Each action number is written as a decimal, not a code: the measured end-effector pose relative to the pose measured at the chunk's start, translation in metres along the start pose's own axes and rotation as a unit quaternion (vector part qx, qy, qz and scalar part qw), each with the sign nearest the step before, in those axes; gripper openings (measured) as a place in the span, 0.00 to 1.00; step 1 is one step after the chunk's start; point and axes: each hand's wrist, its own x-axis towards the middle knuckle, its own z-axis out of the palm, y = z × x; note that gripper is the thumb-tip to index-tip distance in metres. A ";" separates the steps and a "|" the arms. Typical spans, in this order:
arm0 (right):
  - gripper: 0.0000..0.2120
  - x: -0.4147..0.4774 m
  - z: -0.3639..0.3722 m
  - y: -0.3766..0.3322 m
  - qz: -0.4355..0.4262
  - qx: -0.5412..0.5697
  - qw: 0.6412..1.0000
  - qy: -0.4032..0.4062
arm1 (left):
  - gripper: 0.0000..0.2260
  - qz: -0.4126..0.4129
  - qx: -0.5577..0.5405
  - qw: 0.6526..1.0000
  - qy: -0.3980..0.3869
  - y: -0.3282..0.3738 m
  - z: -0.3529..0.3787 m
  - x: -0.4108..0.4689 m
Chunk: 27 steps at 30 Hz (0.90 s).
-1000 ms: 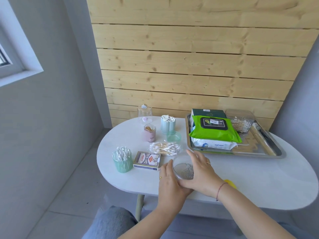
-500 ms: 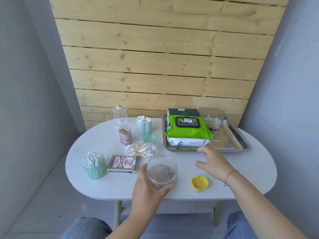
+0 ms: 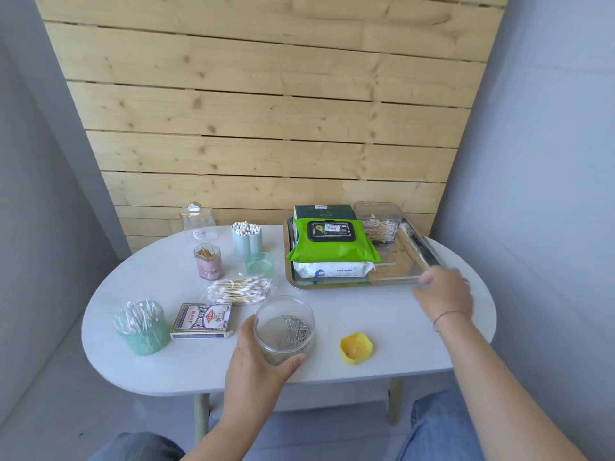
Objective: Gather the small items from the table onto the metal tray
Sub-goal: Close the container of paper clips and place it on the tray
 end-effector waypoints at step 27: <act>0.50 0.065 -0.002 0.109 -0.010 0.030 0.990 -0.138 | 0.41 0.093 -0.023 0.984 -0.149 0.128 0.180 0.008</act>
